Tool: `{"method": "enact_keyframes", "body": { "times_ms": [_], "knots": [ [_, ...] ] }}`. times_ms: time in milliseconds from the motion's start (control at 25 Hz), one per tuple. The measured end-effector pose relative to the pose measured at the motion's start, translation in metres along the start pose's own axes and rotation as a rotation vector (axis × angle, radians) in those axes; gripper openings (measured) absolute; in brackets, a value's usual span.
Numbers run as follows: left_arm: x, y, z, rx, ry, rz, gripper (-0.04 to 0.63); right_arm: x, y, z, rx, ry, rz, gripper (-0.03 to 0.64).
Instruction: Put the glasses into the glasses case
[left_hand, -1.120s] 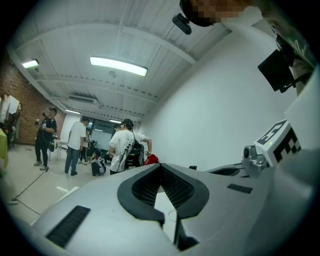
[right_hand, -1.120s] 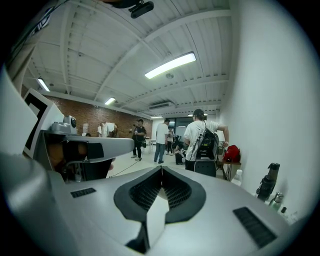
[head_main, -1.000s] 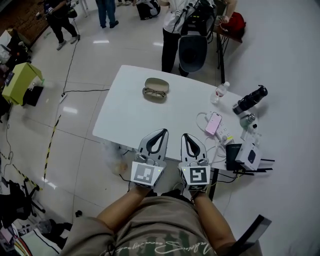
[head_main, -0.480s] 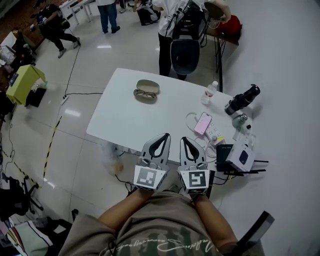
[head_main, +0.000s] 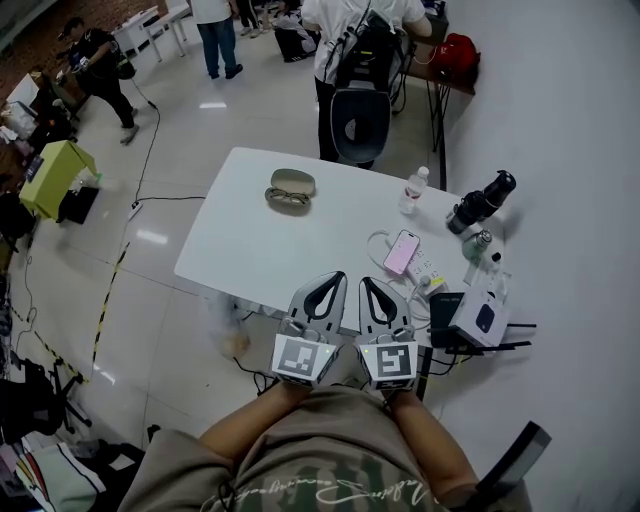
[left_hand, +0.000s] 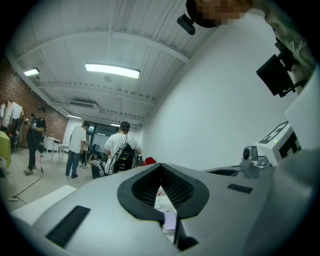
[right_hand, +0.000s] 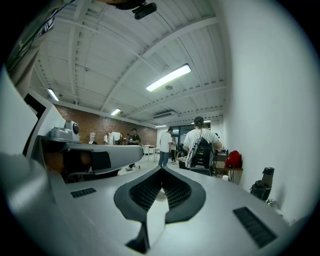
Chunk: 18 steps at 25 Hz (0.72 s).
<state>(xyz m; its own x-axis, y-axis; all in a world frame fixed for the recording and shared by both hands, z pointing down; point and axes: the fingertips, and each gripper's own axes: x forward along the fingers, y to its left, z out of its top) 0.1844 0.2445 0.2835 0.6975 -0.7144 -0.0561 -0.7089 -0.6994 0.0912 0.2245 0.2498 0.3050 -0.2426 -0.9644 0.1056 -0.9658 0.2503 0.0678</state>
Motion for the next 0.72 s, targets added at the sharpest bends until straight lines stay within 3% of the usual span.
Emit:
{"method": "enact_keyframes", "body": {
  "times_ms": [280, 720],
  "knots": [
    [0.003, -0.015, -0.007, 0.012, 0.02, -0.019, 0.0, -0.01, -0.013, 0.0, 0.004, 0.01, -0.04, 0.012],
    [-0.005, -0.028, -0.005, 0.027, 0.009, -0.007, 0.0, -0.024, -0.014, -0.011, -0.012, -0.008, -0.02, 0.012]
  ]
}}
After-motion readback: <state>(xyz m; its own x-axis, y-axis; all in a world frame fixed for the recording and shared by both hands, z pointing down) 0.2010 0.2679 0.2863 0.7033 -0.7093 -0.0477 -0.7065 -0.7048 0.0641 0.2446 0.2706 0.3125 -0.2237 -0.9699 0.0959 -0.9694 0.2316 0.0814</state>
